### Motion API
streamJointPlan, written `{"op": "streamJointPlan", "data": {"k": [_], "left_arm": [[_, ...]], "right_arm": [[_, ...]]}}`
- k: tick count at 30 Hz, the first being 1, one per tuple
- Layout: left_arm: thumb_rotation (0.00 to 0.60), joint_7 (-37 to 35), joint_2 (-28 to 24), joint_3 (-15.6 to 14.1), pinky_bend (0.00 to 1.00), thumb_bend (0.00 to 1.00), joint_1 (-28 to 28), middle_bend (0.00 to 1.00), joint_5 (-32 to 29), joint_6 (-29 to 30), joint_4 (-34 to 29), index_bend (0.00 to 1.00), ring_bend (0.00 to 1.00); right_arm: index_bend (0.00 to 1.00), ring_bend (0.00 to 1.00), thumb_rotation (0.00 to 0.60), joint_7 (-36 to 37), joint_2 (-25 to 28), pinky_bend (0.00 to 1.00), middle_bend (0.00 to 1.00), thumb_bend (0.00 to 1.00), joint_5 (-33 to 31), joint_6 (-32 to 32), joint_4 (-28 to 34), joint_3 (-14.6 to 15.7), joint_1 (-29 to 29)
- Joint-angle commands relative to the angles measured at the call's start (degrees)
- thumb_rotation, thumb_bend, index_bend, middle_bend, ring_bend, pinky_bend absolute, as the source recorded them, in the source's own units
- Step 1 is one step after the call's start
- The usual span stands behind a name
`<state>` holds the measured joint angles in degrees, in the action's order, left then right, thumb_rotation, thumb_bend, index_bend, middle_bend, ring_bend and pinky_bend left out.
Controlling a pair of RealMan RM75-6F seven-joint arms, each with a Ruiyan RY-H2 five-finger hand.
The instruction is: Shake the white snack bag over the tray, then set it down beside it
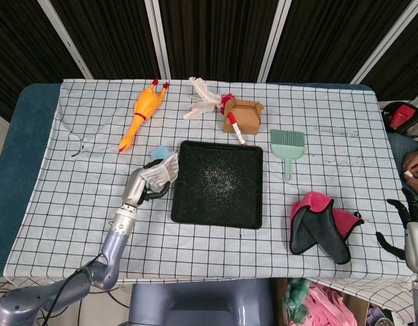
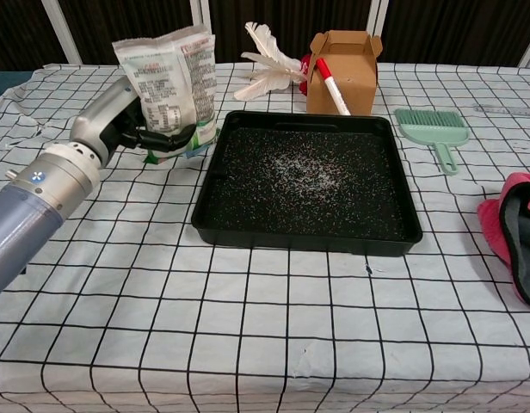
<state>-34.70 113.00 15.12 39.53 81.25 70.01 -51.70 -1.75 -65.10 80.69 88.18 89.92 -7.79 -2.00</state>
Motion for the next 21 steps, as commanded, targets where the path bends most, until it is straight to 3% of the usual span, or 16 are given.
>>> {"op": "streamJointPlan", "data": {"k": [1, 12, 16, 21], "left_arm": [[0.6, 5.0, -3.7, 2.8, 0.47, 0.71, 1.4, 0.44, -1.0, -0.3, -6.8, 0.38, 0.34], [0.6, 23.1, -14.8, 9.2, 0.47, 0.71, 7.3, 0.45, -8.5, -11.6, -23.5, 0.39, 0.34], [0.6, 27.4, -17.5, 11.1, 0.47, 0.71, 9.9, 0.46, -12.9, -16.7, -26.8, 0.4, 0.36], [0.6, 27.4, -17.9, 12.2, 0.47, 0.72, 11.8, 0.47, -16.6, -20.1, -27.5, 0.42, 0.37]], "right_arm": [[0.24, 0.14, 0.6, 0.2, 0.1, 0.28, 0.05, 0.18, -0.1, -0.1, 0.0, 0.0, 0.0], [0.24, 0.14, 0.6, 1.4, 0.2, 0.29, 0.05, 0.18, -1.9, -0.6, -1.0, -0.6, 0.2], [0.24, 0.14, 0.6, 1.5, 0.3, 0.29, 0.05, 0.18, -2.5, -0.8, -1.5, -0.8, 0.3], [0.24, 0.14, 0.6, 1.4, 0.1, 0.29, 0.05, 0.18, -3.3, -1.2, -2.0, -1.1, 0.2]]}}
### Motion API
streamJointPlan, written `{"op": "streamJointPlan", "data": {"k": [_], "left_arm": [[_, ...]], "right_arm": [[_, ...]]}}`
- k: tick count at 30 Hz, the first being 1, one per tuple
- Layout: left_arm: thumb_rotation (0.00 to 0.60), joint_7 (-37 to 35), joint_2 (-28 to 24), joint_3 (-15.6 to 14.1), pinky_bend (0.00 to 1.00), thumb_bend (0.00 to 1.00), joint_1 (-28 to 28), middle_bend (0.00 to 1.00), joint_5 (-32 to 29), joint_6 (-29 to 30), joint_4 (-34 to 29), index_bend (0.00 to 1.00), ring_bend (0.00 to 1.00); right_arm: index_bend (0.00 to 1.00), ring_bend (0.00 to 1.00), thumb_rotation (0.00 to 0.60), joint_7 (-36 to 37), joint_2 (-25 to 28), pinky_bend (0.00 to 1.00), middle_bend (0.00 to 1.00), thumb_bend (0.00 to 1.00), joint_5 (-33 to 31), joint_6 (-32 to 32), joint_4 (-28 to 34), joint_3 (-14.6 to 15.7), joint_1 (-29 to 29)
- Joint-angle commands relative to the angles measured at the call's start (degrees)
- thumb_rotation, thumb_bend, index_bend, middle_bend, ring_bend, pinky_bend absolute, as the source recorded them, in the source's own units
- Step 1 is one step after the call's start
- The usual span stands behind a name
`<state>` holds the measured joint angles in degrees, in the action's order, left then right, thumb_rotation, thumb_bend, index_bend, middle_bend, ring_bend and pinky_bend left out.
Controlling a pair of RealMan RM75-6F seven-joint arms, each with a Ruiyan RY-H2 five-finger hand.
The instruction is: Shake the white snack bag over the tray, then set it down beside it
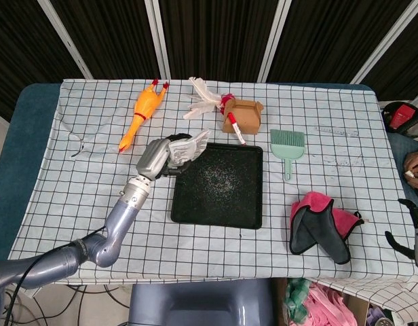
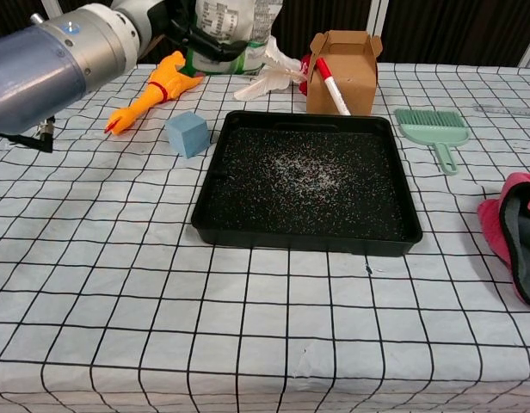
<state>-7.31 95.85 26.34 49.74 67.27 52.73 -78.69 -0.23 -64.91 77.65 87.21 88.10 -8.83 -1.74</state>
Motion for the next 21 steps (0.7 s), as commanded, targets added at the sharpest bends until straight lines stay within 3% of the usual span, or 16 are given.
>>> {"op": "streamJointPlan", "data": {"k": [1, 12, 21], "left_arm": [[0.6, 0.3, -0.8, 1.0, 0.47, 0.72, 2.2, 0.47, -3.2, -3.8, 0.0, 0.42, 0.37], [0.6, 4.9, -2.7, -3.1, 0.47, 0.74, 6.9, 0.51, -4.5, -12.9, 5.9, 0.45, 0.39], [0.6, 3.2, -3.3, -4.2, 0.47, 0.75, 8.0, 0.52, -3.9, -14.4, 7.7, 0.46, 0.39]], "right_arm": [[0.24, 0.14, 0.6, -0.2, -0.1, 0.29, 0.05, 0.18, -0.4, -0.2, -0.3, -0.1, 0.0], [0.24, 0.14, 0.6, -2.0, -0.7, 0.29, 0.05, 0.18, -1.2, -0.3, -0.7, -0.3, -0.1], [0.24, 0.14, 0.6, -3.3, -1.0, 0.29, 0.05, 0.18, -1.8, -0.6, -1.1, -0.3, -0.2]]}}
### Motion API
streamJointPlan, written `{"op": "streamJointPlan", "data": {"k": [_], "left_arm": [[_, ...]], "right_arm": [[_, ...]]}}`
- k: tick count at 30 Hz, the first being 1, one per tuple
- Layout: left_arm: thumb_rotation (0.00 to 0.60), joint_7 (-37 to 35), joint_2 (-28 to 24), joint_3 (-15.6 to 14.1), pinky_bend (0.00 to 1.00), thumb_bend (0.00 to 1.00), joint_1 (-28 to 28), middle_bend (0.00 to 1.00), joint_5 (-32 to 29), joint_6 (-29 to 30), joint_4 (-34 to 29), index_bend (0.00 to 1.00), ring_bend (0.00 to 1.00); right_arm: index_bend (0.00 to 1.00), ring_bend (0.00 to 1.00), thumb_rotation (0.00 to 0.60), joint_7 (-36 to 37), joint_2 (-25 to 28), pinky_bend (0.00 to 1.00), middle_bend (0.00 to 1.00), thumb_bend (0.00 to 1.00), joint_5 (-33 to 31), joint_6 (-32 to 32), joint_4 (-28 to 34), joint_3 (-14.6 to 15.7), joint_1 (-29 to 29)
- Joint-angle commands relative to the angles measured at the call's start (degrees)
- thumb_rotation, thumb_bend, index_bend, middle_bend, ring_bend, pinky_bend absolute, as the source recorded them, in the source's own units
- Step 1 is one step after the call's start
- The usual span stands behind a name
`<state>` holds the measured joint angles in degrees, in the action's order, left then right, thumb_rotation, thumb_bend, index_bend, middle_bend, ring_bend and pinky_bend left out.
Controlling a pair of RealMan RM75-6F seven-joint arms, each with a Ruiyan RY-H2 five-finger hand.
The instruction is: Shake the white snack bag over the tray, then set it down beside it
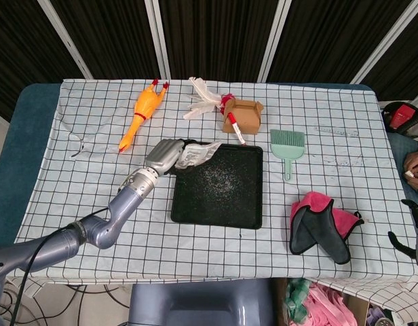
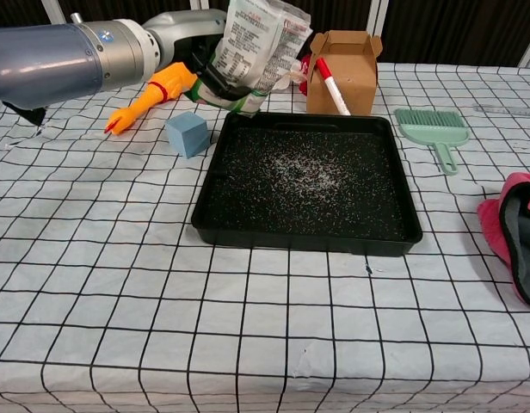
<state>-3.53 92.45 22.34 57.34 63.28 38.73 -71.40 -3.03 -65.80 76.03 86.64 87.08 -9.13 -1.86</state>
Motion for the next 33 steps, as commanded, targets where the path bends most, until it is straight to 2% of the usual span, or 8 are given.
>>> {"op": "streamJointPlan", "data": {"k": [1, 7, 15, 22, 28, 33], "left_arm": [[0.6, -0.5, 0.0, -0.4, 0.47, 0.75, 0.6, 0.52, 0.2, -0.7, 0.6, 0.47, 0.39], [0.6, 2.1, -1.8, -1.4, 0.47, 0.77, 2.5, 0.53, -0.5, -3.5, 1.1, 0.48, 0.4], [0.6, 8.8, -6.8, -3.3, 0.47, 0.77, 5.2, 0.54, -6.1, -7.3, -3.5, 0.49, 0.42], [0.6, 13.1, -9.6, -4.8, 0.51, 0.8, 6.8, 0.57, -14.0, -5.5, -7.4, 0.51, 0.45], [0.6, 18.7, -12.4, -7.8, 0.51, 0.8, 10.2, 0.58, -21.0, -5.4, -9.3, 0.52, 0.45], [0.6, 24.5, -13.8, -10.7, 0.51, 0.81, 13.2, 0.59, -26.1, -2.7, -10.8, 0.54, 0.46]], "right_arm": [[0.24, 0.14, 0.6, -0.5, -0.2, 0.29, 0.05, 0.18, -0.2, 0.0, -0.1, 0.0, 0.0], [0.24, 0.14, 0.6, -0.5, -0.1, 0.29, 0.05, 0.18, -0.6, 0.0, -0.1, -0.2, 0.1], [0.24, 0.14, 0.6, -0.1, 0.1, 0.29, 0.05, 0.18, -0.9, 0.0, -0.3, -0.4, 0.2], [0.24, 0.14, 0.6, 0.2, 0.2, 0.29, 0.05, 0.18, -0.8, 0.1, -0.2, -0.4, 0.3], [0.24, 0.14, 0.6, 0.1, 0.2, 0.29, 0.05, 0.18, -0.8, 0.0, -0.3, -0.4, 0.3], [0.24, 0.14, 0.6, 0.3, 0.1, 0.29, 0.05, 0.18, -1.1, -0.3, -0.5, -0.5, 0.3]]}}
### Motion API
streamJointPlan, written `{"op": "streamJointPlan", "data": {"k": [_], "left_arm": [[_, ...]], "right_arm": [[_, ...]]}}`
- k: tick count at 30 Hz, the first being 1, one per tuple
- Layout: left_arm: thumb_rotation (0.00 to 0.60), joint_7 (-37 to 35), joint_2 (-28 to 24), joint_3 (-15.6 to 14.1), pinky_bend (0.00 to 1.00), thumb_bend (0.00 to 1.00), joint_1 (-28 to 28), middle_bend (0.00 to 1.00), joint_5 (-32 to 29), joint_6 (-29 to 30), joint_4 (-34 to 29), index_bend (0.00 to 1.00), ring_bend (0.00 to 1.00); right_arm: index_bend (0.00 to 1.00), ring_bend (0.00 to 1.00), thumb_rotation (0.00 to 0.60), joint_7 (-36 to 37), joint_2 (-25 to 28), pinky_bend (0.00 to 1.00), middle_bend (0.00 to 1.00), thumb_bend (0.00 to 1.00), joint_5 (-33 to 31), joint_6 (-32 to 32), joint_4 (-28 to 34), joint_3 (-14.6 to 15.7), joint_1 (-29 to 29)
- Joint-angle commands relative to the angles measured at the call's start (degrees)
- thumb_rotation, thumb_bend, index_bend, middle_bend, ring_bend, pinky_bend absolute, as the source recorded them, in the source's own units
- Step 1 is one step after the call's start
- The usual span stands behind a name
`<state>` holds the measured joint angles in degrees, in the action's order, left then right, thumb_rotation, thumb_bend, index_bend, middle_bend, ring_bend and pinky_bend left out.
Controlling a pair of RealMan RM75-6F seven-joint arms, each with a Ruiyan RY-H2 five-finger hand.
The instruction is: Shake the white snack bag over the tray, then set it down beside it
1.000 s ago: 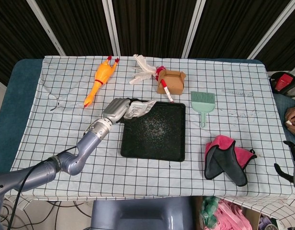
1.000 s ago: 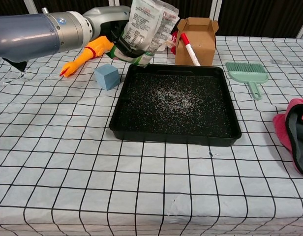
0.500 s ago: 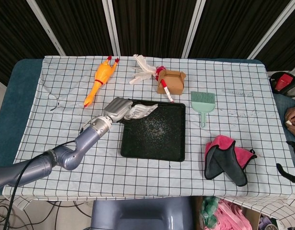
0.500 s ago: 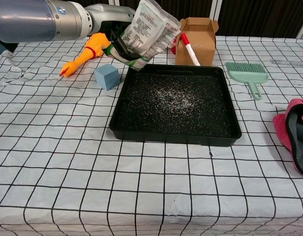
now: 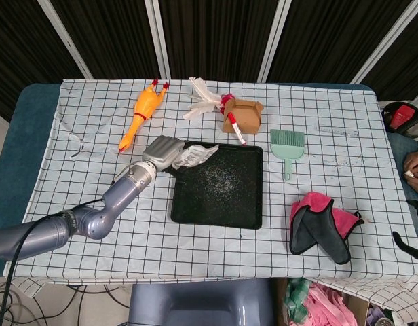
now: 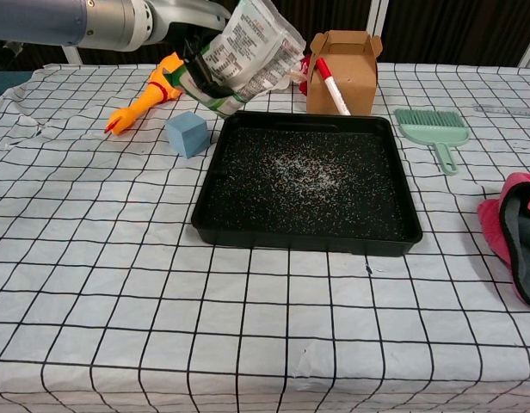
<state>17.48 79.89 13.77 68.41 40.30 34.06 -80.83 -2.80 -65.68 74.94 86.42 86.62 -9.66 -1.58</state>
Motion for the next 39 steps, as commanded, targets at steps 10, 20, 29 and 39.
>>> {"op": "streamJointPlan", "data": {"k": [10, 20, 29, 39], "left_arm": [[0.6, 12.4, -2.3, -5.8, 0.52, 0.81, 7.1, 0.62, -11.6, 6.6, -4.2, 0.56, 0.49], [0.6, 18.5, -1.8, -7.9, 0.52, 0.82, 11.3, 0.62, -16.9, 7.5, -4.7, 0.57, 0.49], [0.6, 20.7, -2.0, -9.0, 0.52, 0.82, 14.1, 0.63, -21.3, 6.0, -5.2, 0.58, 0.5], [0.6, 24.6, -1.8, -11.2, 0.52, 0.82, 17.5, 0.64, -25.6, 7.3, -5.5, 0.59, 0.51]], "right_arm": [[0.24, 0.14, 0.6, 0.5, 0.0, 0.29, 0.05, 0.18, -0.2, -0.5, -0.4, 0.0, -0.1], [0.24, 0.14, 0.6, 0.5, 0.0, 0.29, 0.05, 0.18, -0.3, -0.5, -0.3, -0.1, -0.1], [0.24, 0.14, 0.6, 0.7, 0.1, 0.29, 0.05, 0.18, -0.5, -0.3, -0.4, -0.3, 0.1], [0.24, 0.14, 0.6, 1.0, 0.2, 0.29, 0.05, 0.18, -0.5, -0.2, -0.5, -0.4, 0.2]]}}
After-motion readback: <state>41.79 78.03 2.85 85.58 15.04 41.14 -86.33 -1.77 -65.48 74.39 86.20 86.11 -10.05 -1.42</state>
